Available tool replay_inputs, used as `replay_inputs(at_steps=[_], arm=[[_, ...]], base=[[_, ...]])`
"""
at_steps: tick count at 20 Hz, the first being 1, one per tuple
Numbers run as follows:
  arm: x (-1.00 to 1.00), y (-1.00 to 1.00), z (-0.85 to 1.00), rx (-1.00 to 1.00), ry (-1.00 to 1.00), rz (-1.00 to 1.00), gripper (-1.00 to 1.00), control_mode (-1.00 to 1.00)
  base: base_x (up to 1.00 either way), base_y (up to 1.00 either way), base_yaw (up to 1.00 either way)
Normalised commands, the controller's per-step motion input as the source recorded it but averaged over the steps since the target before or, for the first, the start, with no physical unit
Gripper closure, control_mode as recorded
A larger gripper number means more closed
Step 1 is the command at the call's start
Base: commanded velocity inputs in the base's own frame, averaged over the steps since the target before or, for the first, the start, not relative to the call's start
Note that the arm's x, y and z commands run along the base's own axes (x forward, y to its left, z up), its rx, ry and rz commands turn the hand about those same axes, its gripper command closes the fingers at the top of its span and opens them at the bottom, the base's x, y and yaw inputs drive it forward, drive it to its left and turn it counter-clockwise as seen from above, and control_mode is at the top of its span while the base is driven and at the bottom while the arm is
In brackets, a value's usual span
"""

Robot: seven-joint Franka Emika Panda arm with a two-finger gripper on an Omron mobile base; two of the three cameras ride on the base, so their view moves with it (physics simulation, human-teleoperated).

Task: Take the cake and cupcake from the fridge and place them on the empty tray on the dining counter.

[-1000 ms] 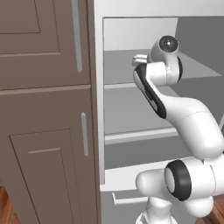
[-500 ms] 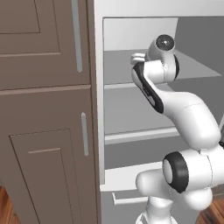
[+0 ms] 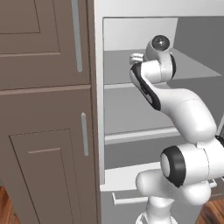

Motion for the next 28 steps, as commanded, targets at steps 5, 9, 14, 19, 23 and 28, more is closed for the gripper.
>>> replay_inputs(at_steps=[5, 9, 14, 19, 23, 28], arm=[[0.06, -0.13, -0.18, 0.00, 0.01, -0.06, -1.00, -1.00], [0.13, -0.24, -0.15, 0.00, 0.00, -0.04, -1.00, -1.00], [0.24, -0.27, -0.13, 0.00, 0.00, 0.00, -1.00, -1.00], [0.27, -0.21, -0.18, 0.00, 0.00, 0.00, 1.00, -1.00], [0.25, -0.28, -0.22, 0.00, 0.00, 0.00, 1.00, -1.00], [0.20, -0.28, -0.23, 0.00, 0.00, 0.00, 1.00, -1.00]], base=[[0.00, 0.00, 0.00], [0.00, 0.00, 0.00], [0.00, 0.00, 0.00], [0.00, 0.00, 0.00], [0.00, 0.00, 0.00], [0.00, 0.00, 0.00]])
